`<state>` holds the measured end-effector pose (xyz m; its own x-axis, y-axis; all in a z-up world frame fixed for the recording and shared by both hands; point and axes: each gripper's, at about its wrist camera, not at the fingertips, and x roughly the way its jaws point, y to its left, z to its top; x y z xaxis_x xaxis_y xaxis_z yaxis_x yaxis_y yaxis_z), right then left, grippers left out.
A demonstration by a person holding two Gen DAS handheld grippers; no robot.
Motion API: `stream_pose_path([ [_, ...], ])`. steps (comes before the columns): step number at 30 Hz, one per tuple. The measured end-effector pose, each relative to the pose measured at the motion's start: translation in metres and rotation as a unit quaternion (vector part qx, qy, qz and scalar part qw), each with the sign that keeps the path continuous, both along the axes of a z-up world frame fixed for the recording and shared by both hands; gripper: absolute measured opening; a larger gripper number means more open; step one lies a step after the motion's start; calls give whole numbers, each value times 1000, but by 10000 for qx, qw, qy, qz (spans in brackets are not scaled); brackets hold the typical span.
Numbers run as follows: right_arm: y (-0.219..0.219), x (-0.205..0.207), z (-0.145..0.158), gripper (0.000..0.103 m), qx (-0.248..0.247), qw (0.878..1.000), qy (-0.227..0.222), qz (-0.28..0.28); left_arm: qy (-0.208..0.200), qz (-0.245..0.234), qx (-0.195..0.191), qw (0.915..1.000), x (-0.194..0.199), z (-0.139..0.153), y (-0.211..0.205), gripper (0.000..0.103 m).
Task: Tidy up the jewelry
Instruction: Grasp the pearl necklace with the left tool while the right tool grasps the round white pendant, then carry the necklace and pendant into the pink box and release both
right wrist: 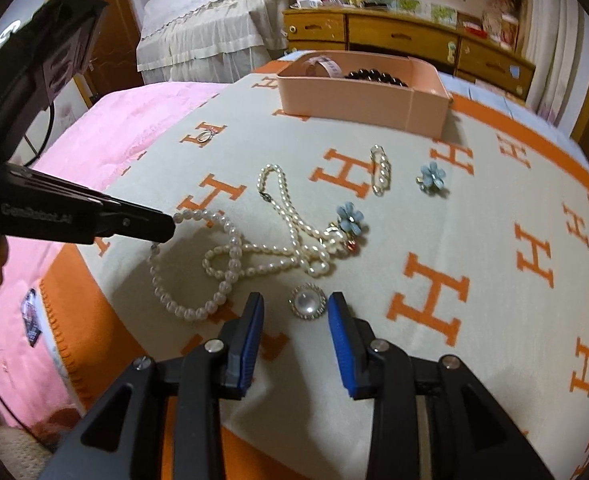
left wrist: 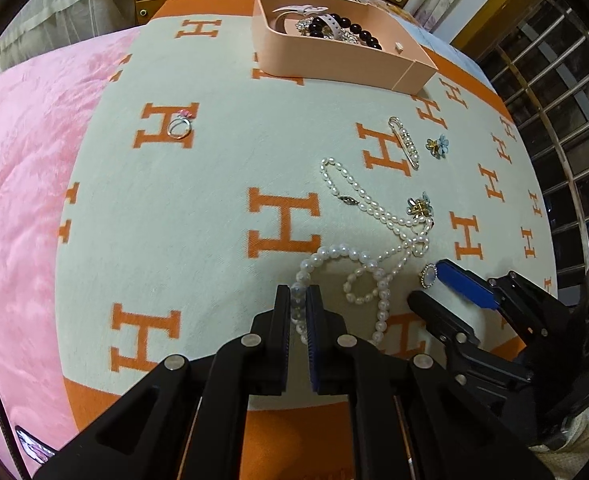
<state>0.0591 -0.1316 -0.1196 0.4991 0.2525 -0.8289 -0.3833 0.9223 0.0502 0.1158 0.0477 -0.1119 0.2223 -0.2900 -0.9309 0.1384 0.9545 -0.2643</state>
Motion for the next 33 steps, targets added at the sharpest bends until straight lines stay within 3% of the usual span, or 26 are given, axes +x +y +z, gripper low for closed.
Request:
stream_pose_path([
  [4, 11, -4, -2, 34, -343, 9990, -272, 40, -22, 10, -98, 9999, -1, 0, 5, 5],
  [5, 11, -3, -2, 32, -321, 9991, -276, 8, -39, 6, -107, 9999, -1, 1, 5, 5],
  [7, 8, -1, -1, 20, -252, 9993, -256, -72, -106, -16, -107, 9999, -3, 4, 7, 5],
  [14, -6, 2, 6, 19, 230, 9996, -12, -163, -371, -106, -106, 9992, -4, 22, 6, 5],
  [26, -51, 37, 103, 19, 780, 9929, -722, -532, -1421, -387, 62, 9891, 17, 116, -15, 5],
  [33, -63, 66, 137, 19, 936, 9895, -939, -577, -1916, -501, 119, 9801, 40, 164, -40, 5],
])
